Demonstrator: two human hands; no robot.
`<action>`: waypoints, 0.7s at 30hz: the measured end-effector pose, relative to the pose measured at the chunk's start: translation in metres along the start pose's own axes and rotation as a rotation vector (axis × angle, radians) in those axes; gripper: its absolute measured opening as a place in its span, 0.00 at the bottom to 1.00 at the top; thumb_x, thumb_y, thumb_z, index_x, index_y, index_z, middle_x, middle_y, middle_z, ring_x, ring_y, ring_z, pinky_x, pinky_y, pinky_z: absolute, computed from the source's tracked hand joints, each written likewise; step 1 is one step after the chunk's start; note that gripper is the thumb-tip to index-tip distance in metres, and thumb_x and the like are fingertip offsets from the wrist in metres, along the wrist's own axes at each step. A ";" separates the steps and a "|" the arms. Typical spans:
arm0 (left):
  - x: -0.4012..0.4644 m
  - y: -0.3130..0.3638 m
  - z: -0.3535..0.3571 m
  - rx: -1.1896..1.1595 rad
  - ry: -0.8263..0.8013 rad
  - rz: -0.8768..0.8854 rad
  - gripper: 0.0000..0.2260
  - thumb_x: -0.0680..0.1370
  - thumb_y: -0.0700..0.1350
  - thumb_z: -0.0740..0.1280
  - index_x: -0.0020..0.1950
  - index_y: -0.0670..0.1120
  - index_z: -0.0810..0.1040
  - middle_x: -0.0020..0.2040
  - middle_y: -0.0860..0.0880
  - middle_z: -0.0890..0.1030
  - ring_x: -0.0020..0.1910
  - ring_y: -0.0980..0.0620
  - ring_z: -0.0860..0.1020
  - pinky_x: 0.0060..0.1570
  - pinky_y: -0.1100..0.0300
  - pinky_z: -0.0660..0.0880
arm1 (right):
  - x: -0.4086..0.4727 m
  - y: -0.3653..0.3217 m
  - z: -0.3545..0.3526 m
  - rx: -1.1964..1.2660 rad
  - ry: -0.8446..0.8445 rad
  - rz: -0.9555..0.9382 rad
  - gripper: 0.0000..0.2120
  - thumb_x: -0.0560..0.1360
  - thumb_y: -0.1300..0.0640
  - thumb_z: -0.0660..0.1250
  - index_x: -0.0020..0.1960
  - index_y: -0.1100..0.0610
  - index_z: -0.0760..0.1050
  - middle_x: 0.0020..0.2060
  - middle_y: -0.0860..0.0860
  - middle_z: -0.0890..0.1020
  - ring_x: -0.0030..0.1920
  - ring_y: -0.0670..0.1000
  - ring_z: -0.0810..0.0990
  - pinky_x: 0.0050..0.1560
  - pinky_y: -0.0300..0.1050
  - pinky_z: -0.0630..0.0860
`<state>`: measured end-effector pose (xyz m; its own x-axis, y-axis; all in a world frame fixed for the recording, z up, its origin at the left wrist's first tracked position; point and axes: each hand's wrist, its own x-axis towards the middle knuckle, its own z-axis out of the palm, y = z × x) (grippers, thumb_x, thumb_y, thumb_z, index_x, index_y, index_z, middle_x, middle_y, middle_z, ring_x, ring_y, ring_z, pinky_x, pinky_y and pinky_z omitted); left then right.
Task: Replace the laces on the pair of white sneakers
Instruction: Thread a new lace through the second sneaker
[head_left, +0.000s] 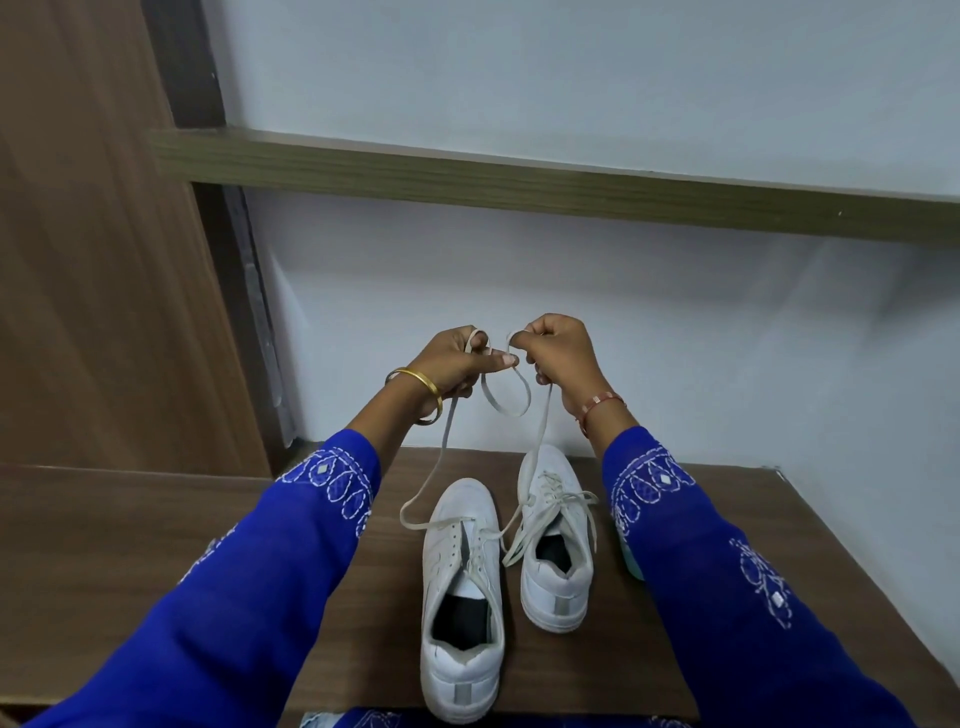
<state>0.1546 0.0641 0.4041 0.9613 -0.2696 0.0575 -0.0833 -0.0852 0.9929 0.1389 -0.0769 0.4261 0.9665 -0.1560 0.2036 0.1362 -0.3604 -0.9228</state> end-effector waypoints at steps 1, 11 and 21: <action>0.000 0.000 0.001 0.002 0.002 0.004 0.18 0.72 0.41 0.71 0.33 0.49 0.61 0.41 0.40 0.75 0.22 0.56 0.61 0.23 0.67 0.63 | 0.000 0.000 0.000 0.004 -0.003 0.004 0.11 0.72 0.62 0.66 0.33 0.57 0.69 0.30 0.52 0.72 0.30 0.49 0.69 0.28 0.39 0.67; 0.004 0.038 -0.023 -0.536 0.262 0.093 0.18 0.76 0.31 0.59 0.34 0.50 0.59 0.33 0.49 0.66 0.17 0.59 0.58 0.18 0.69 0.55 | -0.011 0.051 -0.013 0.390 -0.196 0.185 0.16 0.75 0.52 0.67 0.32 0.56 0.69 0.22 0.47 0.64 0.22 0.45 0.59 0.25 0.38 0.60; 0.000 0.060 -0.060 -0.718 0.394 0.247 0.17 0.77 0.33 0.58 0.34 0.49 0.60 0.30 0.52 0.76 0.18 0.58 0.58 0.19 0.67 0.57 | -0.047 0.157 0.017 -0.386 -0.321 0.226 0.25 0.80 0.47 0.55 0.27 0.57 0.61 0.25 0.50 0.65 0.28 0.47 0.63 0.34 0.44 0.61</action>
<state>0.1658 0.1162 0.4698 0.9698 0.1638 0.1807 -0.2433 0.5963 0.7650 0.1183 -0.1103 0.2661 0.9885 -0.0025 -0.1515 -0.1140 -0.6712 -0.7324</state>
